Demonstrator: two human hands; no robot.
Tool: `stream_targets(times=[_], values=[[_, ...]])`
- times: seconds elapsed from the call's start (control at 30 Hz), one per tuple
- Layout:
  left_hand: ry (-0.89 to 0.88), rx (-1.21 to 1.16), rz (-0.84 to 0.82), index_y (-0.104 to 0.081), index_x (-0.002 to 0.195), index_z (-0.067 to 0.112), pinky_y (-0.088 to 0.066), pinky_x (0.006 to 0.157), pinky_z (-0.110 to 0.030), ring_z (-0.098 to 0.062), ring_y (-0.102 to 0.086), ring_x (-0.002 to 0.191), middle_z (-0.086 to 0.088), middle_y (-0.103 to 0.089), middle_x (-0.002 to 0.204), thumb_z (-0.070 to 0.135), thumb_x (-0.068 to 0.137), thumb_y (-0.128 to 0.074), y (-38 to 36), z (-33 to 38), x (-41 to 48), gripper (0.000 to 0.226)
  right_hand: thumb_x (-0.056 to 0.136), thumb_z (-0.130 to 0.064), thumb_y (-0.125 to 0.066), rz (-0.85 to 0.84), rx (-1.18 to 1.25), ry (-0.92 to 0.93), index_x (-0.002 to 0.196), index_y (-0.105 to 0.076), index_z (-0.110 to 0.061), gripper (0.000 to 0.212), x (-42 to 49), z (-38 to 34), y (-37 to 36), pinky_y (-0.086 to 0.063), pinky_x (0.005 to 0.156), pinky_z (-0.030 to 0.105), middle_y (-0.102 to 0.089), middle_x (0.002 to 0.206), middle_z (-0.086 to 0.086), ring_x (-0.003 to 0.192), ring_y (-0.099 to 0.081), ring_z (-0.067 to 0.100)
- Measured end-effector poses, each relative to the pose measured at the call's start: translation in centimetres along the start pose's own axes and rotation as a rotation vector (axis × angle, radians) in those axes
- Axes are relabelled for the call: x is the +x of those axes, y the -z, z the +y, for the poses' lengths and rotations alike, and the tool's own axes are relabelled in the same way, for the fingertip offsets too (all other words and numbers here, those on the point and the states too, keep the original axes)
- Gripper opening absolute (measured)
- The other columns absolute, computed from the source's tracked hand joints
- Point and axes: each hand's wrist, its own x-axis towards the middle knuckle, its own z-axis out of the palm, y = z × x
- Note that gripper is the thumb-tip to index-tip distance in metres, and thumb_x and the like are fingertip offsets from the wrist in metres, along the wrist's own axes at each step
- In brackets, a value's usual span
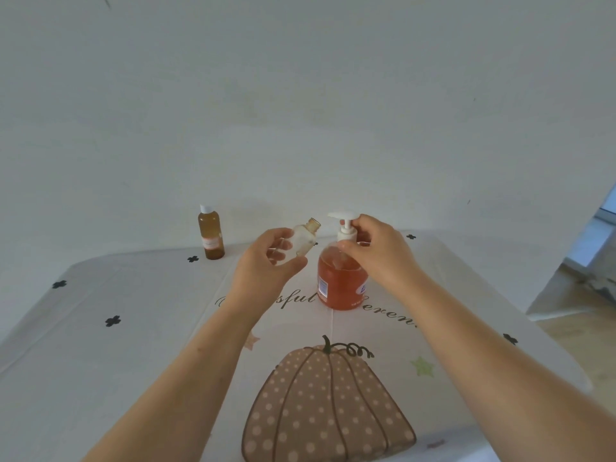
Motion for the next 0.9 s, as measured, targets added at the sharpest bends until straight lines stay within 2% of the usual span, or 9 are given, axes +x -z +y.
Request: stream_targets(times=[0.17,0.3,0.53,0.7,0.8,0.9], values=[[-0.044,0.025,0.001,-0.057,0.11,0.038,-0.048,0.085,-0.022,-0.009,-0.058,0.096,0.012,-0.062,0.105,0.022,0.078,-0.077,-0.1,0.6,0.6,0.041,0.089,-0.023,-0.064,-0.037,0.025,0.007,0.11,-0.065,-0.03,0.023,0.5,0.3,0.2,-0.056,0.077,0.031,-0.07,0.098,-0.012,0.091,-0.066,0.007],[-0.072,0.036,0.001,-0.057,0.113,0.038,-0.046,0.084,-0.02,-0.006,-0.057,0.097,0.013,-0.062,0.107,0.022,0.078,-0.077,-0.4,1.2,0.8,0.043,0.089,-0.024,-0.065,-0.019,0.045,0.016,0.106,-0.066,-0.029,0.018,0.3,0.5,0.2,-0.048,0.072,0.019,-0.071,0.095,-0.013,0.091,-0.065,0.002],[-0.141,0.191,0.039,-0.058,0.124,0.035,-0.04,0.077,-0.015,-0.003,-0.053,0.097,0.017,-0.057,0.106,0.024,0.08,-0.076,-0.5,1.5,1.0,0.049,0.088,-0.025,-0.064,-0.032,0.062,-0.002,0.105,-0.067,-0.029,0.017,0.1,0.4,0.6,-0.053,0.082,0.032,-0.072,0.093,-0.013,0.089,-0.067,0.005],[-0.216,0.296,0.07,-0.058,0.126,0.036,-0.034,0.083,-0.019,-0.01,-0.048,0.108,0.016,-0.055,0.107,0.024,0.081,-0.074,-0.6,1.9,1.4,0.049,0.088,-0.022,-0.061,-0.1,0.086,-0.043,0.103,-0.065,-0.027,0.016,0.0,-0.1,1.1,-0.052,0.076,0.033,-0.072,0.088,-0.008,0.081,-0.066,0.013],[-0.197,0.285,0.067,-0.058,0.125,0.039,-0.035,0.083,-0.02,-0.011,-0.049,0.109,0.015,-0.055,0.108,0.025,0.08,-0.074,-0.6,1.8,1.7,0.05,0.091,-0.017,-0.054,-0.165,0.251,-0.165,0.111,-0.059,-0.023,0.022,0.5,-1.2,2.1,-0.049,0.085,0.03,-0.068,0.101,-0.008,0.094,-0.063,0.01],[-0.161,0.204,0.026,-0.059,0.124,0.04,-0.039,0.082,-0.021,-0.009,-0.051,0.104,0.013,-0.057,0.106,0.024,0.079,-0.075,-0.5,1.5,2.0,0.05,0.09,-0.009,-0.045,0.017,0.338,-0.239,0.113,-0.059,-0.02,0.03,2.5,-2.1,2.7,-0.048,0.098,0.037,-0.063,0.107,-0.006,0.104,-0.06,0.013]])
